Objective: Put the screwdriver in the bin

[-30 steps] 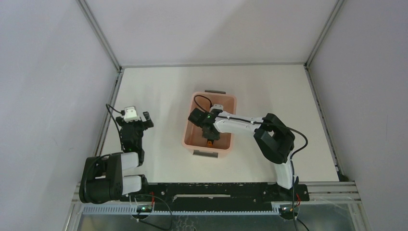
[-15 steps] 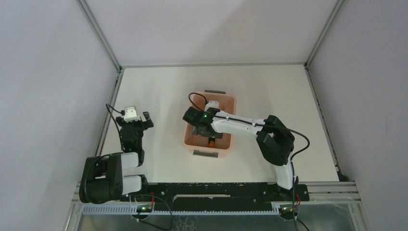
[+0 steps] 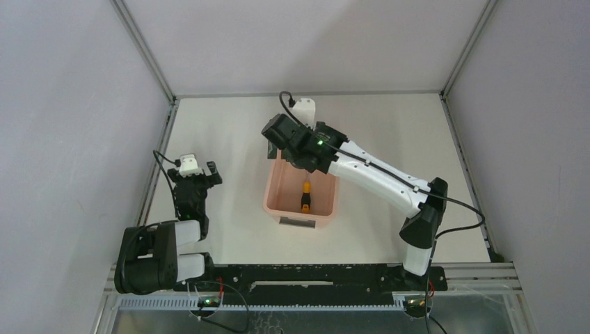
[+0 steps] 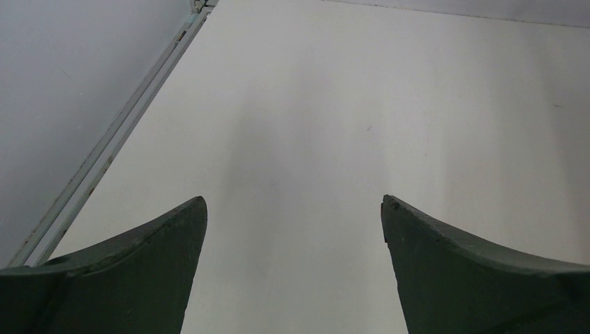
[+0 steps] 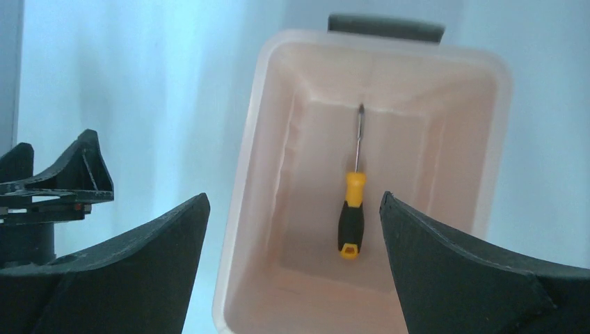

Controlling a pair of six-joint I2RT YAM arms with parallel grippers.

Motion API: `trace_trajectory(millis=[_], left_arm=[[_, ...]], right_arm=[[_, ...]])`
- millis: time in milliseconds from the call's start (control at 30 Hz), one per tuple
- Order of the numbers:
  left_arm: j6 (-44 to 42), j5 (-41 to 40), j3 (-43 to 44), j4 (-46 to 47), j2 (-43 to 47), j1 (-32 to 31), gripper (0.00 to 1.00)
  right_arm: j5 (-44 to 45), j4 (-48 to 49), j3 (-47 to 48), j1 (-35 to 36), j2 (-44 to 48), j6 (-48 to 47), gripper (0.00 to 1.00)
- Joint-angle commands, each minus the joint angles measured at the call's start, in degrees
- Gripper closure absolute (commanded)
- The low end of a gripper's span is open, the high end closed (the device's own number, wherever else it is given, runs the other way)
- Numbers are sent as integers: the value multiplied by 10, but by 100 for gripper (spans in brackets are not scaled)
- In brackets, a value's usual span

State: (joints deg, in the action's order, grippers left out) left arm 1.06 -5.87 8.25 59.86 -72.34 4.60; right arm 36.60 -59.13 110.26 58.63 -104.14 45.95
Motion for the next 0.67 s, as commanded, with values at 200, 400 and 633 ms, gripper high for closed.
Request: trace_trajectory(millis=[200, 400, 633], left_arm=[[-1, -4, 23, 16, 4, -4, 0], [-1, -3, 22, 16, 4, -4, 0], [-1, -3, 22, 16, 4, -4, 0]], right_arm=[[9, -35, 43, -92, 107, -165, 0], [9, -55, -19, -230, 177, -215, 0], [-58, 2, -116, -384, 262, -264, 0]])
